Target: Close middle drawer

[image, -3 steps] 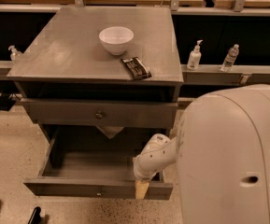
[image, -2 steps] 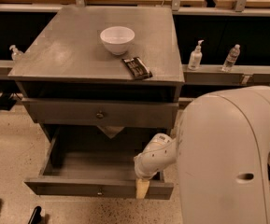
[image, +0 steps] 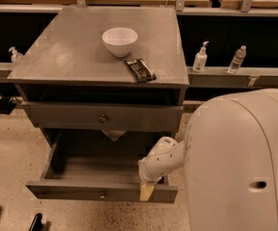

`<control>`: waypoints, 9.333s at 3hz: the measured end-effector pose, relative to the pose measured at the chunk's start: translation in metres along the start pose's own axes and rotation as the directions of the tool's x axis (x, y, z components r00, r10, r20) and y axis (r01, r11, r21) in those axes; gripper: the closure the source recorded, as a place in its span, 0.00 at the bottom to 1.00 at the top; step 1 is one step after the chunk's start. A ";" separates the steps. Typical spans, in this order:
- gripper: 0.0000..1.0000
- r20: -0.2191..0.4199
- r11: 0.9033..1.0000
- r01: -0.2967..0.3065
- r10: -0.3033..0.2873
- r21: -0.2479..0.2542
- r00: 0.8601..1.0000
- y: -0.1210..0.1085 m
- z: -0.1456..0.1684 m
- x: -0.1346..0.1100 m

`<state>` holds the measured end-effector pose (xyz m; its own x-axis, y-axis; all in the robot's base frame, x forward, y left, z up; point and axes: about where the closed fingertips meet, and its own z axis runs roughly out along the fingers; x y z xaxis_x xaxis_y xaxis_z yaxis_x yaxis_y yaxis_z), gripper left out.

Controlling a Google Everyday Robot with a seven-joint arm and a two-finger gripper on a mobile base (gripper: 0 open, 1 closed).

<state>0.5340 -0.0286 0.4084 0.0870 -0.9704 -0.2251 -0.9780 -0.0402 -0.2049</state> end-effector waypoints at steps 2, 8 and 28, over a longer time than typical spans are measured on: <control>0.15 0.000 1.000 0.000 0.000 0.000 1.000 0.000 0.000 0.000; 0.19 0.305 0.979 0.041 -0.103 0.202 0.947 0.016 -0.070 -0.070; 1.00 0.851 0.918 -0.141 -0.276 0.372 0.447 -0.075 0.032 -0.039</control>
Offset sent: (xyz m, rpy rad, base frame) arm 0.0732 0.0041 0.1264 0.2467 -0.3859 0.0059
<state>0.6101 0.0201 0.4022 0.4702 -0.2198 -0.8547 -0.8391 0.1886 -0.5102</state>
